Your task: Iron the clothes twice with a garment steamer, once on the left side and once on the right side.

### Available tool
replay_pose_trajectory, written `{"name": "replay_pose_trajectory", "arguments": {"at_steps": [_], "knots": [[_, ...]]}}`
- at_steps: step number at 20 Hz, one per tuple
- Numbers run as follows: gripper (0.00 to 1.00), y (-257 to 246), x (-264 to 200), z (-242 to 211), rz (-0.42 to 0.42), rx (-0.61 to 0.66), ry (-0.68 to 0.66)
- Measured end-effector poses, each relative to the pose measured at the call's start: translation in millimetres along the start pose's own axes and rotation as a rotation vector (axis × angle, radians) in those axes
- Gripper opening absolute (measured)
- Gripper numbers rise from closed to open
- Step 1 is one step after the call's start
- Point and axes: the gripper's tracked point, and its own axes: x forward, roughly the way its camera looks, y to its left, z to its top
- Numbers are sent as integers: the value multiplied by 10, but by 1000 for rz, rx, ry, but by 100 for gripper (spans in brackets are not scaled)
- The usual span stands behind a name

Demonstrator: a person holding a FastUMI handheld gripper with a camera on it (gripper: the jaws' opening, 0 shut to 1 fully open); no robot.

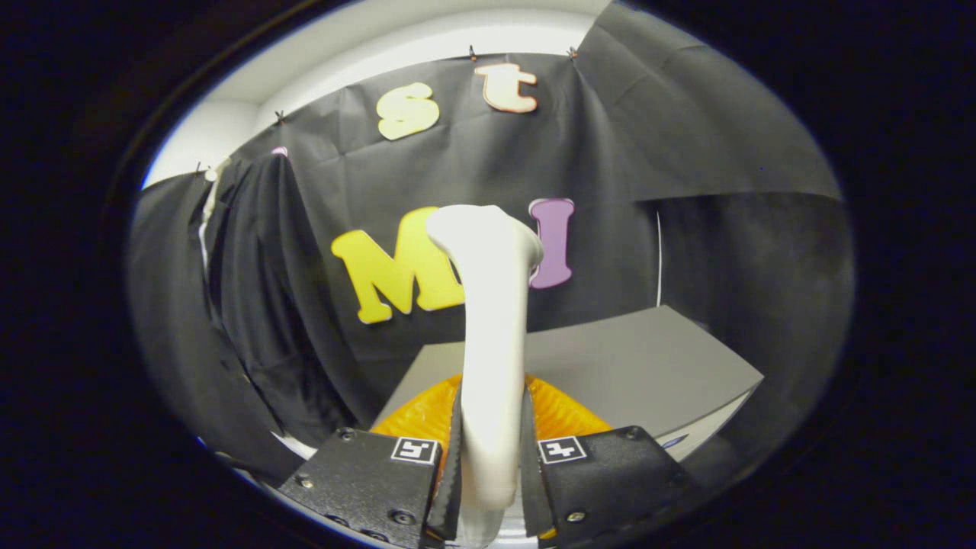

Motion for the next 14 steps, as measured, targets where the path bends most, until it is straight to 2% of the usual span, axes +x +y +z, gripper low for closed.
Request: {"name": "replay_pose_trajectory", "arguments": {"at_steps": [10,14], "knots": [[35,1468,-791,980,98,-54,-235],[35,2140,-820,1176,145,-91,-271]]}}
